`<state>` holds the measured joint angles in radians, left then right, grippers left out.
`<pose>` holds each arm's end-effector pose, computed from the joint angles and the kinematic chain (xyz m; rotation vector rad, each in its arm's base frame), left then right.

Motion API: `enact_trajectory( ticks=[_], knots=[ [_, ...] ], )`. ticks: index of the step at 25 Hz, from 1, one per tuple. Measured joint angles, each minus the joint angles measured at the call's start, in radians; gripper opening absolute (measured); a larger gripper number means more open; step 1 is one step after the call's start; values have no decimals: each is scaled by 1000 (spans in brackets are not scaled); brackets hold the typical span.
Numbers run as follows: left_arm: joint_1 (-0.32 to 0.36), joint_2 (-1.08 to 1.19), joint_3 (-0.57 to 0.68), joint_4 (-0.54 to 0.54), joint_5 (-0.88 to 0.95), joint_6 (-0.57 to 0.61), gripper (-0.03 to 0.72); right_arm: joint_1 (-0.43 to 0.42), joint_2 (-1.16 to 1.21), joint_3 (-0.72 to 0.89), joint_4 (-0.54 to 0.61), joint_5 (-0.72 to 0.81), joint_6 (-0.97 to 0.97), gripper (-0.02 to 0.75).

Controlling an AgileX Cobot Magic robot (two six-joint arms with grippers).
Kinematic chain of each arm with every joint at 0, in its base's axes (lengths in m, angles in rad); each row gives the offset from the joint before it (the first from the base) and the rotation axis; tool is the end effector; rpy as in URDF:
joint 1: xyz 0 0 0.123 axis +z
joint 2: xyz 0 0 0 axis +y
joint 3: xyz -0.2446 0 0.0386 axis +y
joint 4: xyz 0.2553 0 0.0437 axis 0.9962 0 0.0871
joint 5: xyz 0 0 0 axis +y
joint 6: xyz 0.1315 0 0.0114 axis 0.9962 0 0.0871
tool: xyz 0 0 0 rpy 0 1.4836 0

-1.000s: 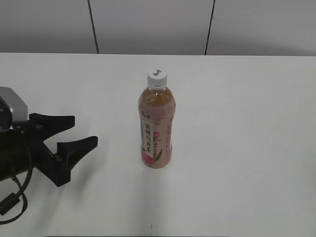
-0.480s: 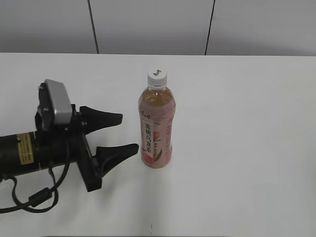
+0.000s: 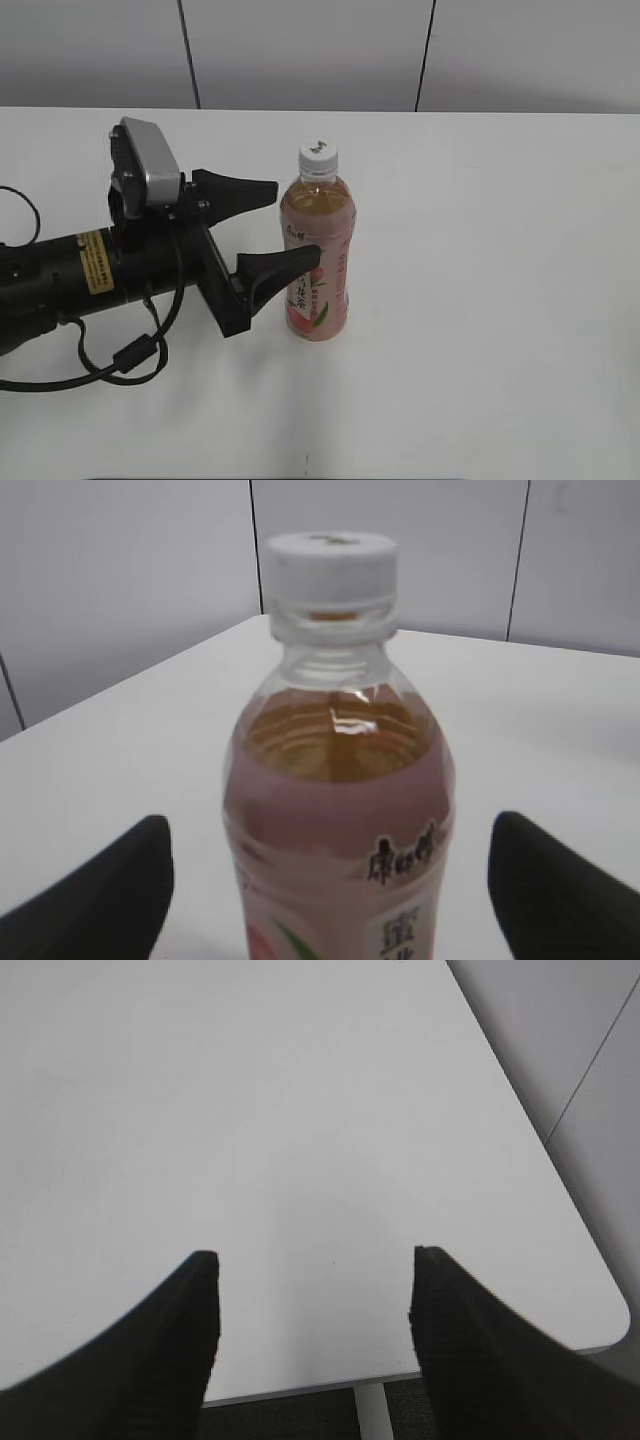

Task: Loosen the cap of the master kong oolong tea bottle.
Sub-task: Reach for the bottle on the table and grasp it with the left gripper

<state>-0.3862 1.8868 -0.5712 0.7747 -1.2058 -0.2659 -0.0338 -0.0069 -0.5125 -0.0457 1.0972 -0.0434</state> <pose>0.2623 -0.1998 0.0926 0.9001 1.5075 -0.8407 0.0712 -0.0078 0.2624 -0.0062 2.0621 -0.1025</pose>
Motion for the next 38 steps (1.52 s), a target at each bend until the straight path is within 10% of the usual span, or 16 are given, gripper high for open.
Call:
enact_trajectory(
  ticks=[31,38],
  knots=[
    [-83,193,-166,44,-4,-56,573,0,0,0,0,0,0,459],
    [-93,193,-166,-29,-3,-56,417,0,0,0,0,0,0,459]
  ],
)
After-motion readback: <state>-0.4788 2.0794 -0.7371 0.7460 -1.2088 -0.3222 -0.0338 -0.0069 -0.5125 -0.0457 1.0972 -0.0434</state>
